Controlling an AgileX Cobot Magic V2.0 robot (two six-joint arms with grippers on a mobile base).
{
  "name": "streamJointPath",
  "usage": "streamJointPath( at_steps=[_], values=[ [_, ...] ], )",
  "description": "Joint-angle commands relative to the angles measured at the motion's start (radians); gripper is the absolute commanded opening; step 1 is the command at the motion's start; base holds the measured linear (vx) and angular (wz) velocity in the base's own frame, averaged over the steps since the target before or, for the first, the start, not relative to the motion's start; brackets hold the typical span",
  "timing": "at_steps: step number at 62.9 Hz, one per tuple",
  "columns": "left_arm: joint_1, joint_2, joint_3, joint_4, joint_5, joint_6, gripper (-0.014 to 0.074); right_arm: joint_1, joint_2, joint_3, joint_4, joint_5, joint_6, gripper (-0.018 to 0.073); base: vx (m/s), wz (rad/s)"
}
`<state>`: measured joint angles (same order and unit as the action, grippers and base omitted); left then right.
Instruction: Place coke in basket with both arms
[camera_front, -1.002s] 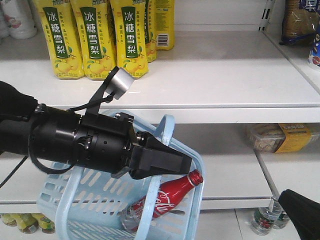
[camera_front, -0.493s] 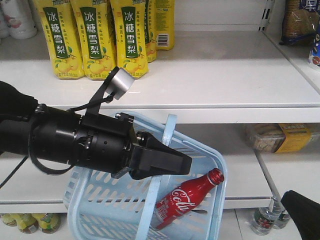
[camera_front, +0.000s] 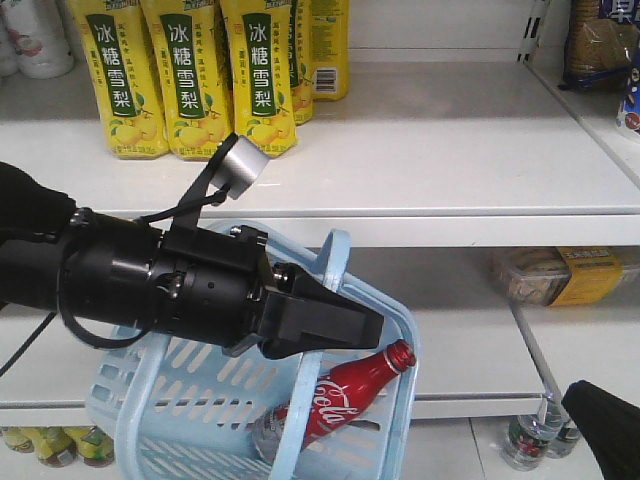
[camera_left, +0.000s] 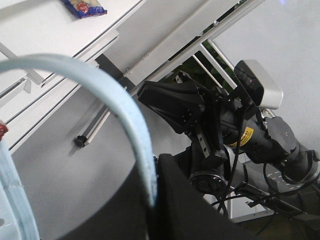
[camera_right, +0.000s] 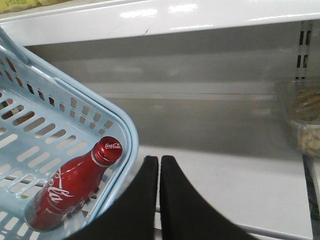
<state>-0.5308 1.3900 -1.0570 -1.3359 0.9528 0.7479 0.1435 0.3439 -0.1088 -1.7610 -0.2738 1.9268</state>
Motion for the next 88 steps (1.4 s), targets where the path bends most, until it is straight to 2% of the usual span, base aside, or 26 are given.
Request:
streamJointPath(
  at_steps=[1,18,24,32,35,41,44,50,56,64,72,77,88],
  values=[
    [-0.004,-0.045,-0.042,-0.104,-0.004,0.027,-0.0006,-0.007,0.007,-0.025,-0.035,0.022,-0.006,-0.0004,0.0,0.0],
    [-0.007,-0.034,-0.036,-0.103,-0.027,0.022,-0.0006,-0.007,0.007,-0.025,-0.035,0.024,-0.006,-0.0004,0.0,0.0],
    [-0.009,-0.04,-0.036,-0.069,-0.027,-0.025,-0.0006,-0.007,0.007,-0.025,-0.035,0.022,-0.006,-0.0004,0.0,0.0],
    [-0.012,-0.062,-0.036,0.112,-0.073,-0.204,-0.0006,-0.007,0.007,-0.025,-0.035,0.023,-0.006,-0.0004,0.0,0.0],
    [-0.019,-0.074,-0.036,0.225,-0.108,-0.327,-0.0006,-0.007,0.007,-0.025,-0.035,0.023,-0.006,-0.0004,0.0,0.0],
    [-0.026,-0.098,-0.036,0.403,-0.139,-0.507,-0.0006,-0.007,0.007,-0.025,-0.035,0.023,-0.006,-0.0004,0.0,0.0],
    [-0.033,-0.111,-0.036,0.525,-0.143,-0.612,-0.0006,-0.007,0.007,-0.025,-0.035,0.023,-0.006,-0.0004,0.0,0.0],
    [-0.048,-0.145,-0.036,0.699,-0.157,-0.73,-0.0006,-0.007,0.007,-0.025,-0.035,0.023,-0.006,-0.0004,0.0,0.0],
    [-0.054,-0.182,-0.036,0.825,-0.165,-0.813,-0.0006,-0.007,0.007,-0.025,-0.035,0.023,-0.006,-0.0004,0.0,0.0],
    [-0.054,-0.24,-0.005,0.92,-0.187,-0.847,-0.0006,-0.007,0.007,-0.025,-0.035,0.023,-0.006,-0.0004,0.0,0.0],
    [-0.053,-0.319,0.11,0.97,-0.285,-0.847,-0.0006,-0.007,0.007,-0.025,-0.035,0.023,-0.006,-0.0004,0.0,0.0],
    [-0.053,-0.382,0.218,1.005,-0.381,-0.846,-0.0006,-0.007,0.007,-0.025,-0.035,0.023,-0.006,-0.0004,0.0,0.0],
    [-0.053,-0.533,0.462,1.022,-0.614,-0.846,-0.0006,-0.007,0.007,-0.025,-0.035,0.023,-0.006,-0.0004,0.0,0.0]
  ],
)
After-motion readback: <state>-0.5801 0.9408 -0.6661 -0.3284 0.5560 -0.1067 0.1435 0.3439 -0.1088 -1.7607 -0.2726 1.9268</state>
